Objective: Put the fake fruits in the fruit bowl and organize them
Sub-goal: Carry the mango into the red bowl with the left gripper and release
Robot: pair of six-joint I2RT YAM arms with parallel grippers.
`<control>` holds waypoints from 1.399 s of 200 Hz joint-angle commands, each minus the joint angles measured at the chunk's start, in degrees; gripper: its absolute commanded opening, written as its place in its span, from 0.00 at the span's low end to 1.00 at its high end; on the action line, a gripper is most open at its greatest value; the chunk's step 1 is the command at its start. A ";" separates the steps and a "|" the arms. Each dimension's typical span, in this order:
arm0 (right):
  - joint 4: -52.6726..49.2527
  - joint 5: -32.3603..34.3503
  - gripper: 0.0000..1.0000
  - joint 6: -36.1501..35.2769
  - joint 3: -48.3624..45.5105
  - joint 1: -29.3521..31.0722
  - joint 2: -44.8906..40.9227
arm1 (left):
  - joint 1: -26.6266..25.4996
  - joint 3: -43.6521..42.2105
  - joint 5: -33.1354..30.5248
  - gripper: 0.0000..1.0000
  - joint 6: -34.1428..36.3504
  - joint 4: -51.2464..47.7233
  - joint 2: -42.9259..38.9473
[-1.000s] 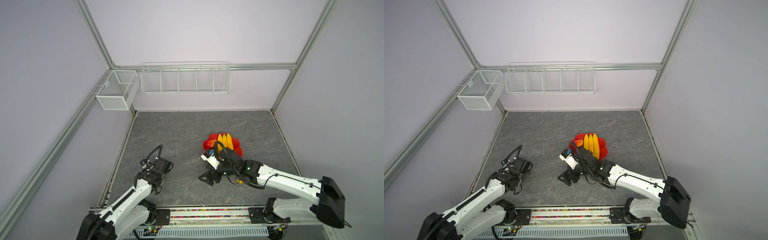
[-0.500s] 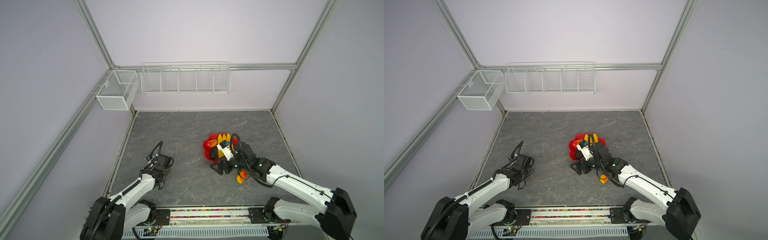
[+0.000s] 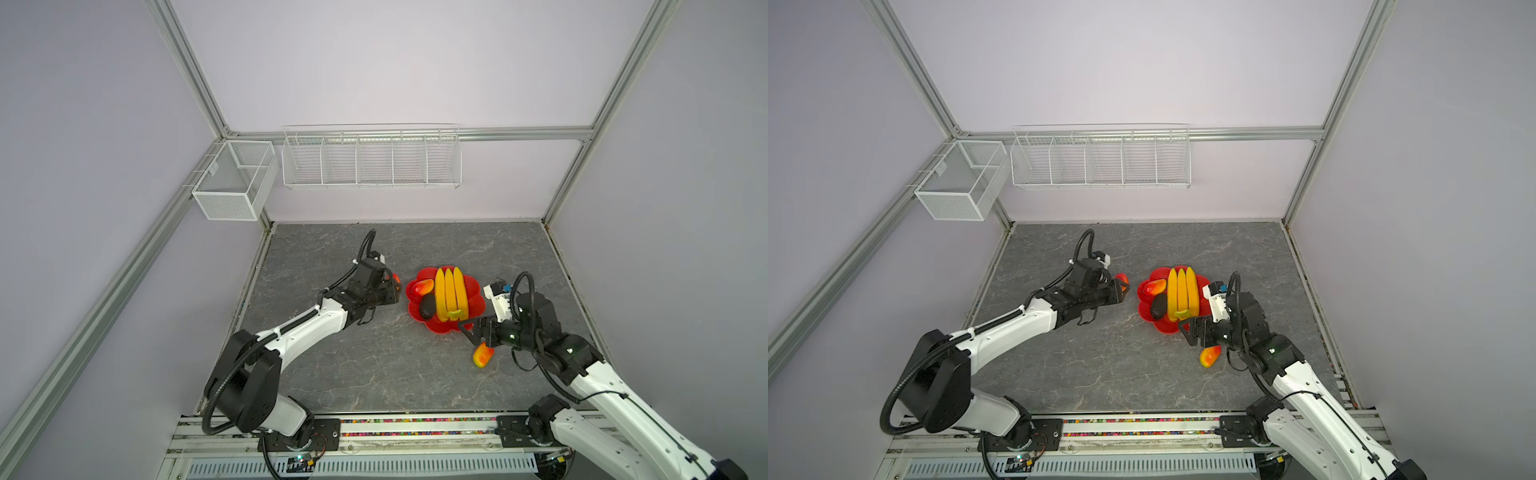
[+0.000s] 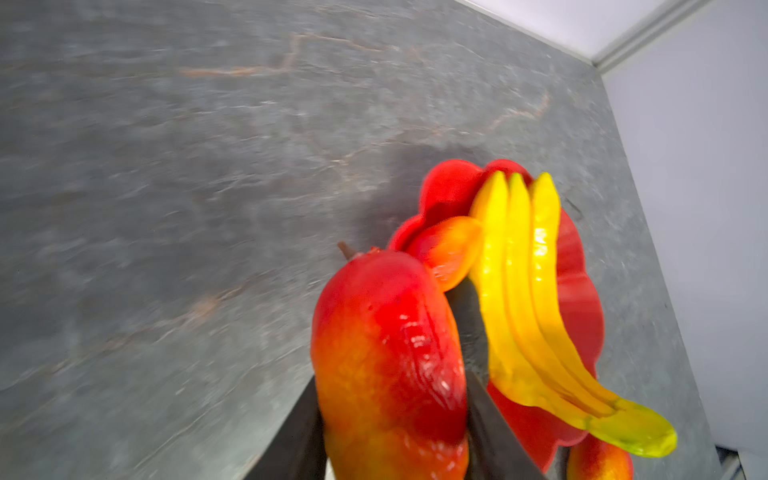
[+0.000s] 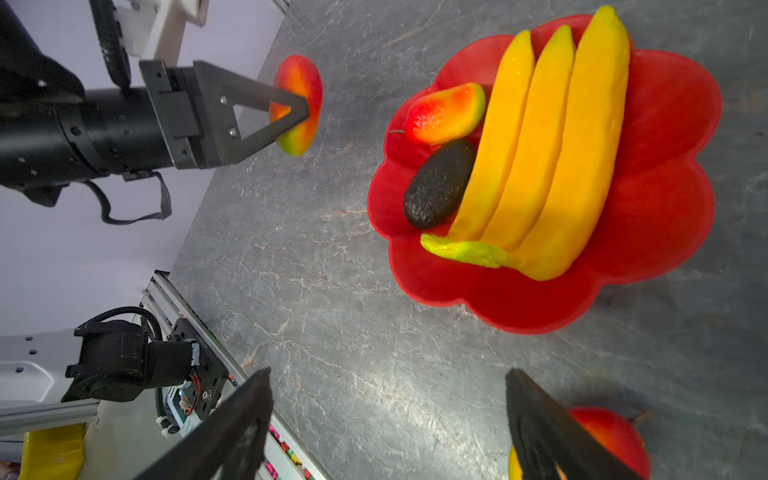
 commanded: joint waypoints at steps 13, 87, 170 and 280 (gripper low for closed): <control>-4.87 1.77 0.89 1.97 -0.21 -0.32 -2.44 | -3.24 7.14 4.59 0.37 7.75 -1.64 8.08; -7.51 3.58 0.89 3.20 -0.30 -0.59 -3.71 | -6.85 11.20 1.29 0.37 11.20 -4.12 15.70; -11.33 9.00 0.89 5.29 0.38 -0.81 -2.49 | -7.35 12.46 0.90 0.51 12.58 -4.68 18.20; -16.61 21.01 0.94 17.87 -3.95 -0.72 0.47 | -7.65 10.00 1.45 0.84 14.61 -5.33 3.05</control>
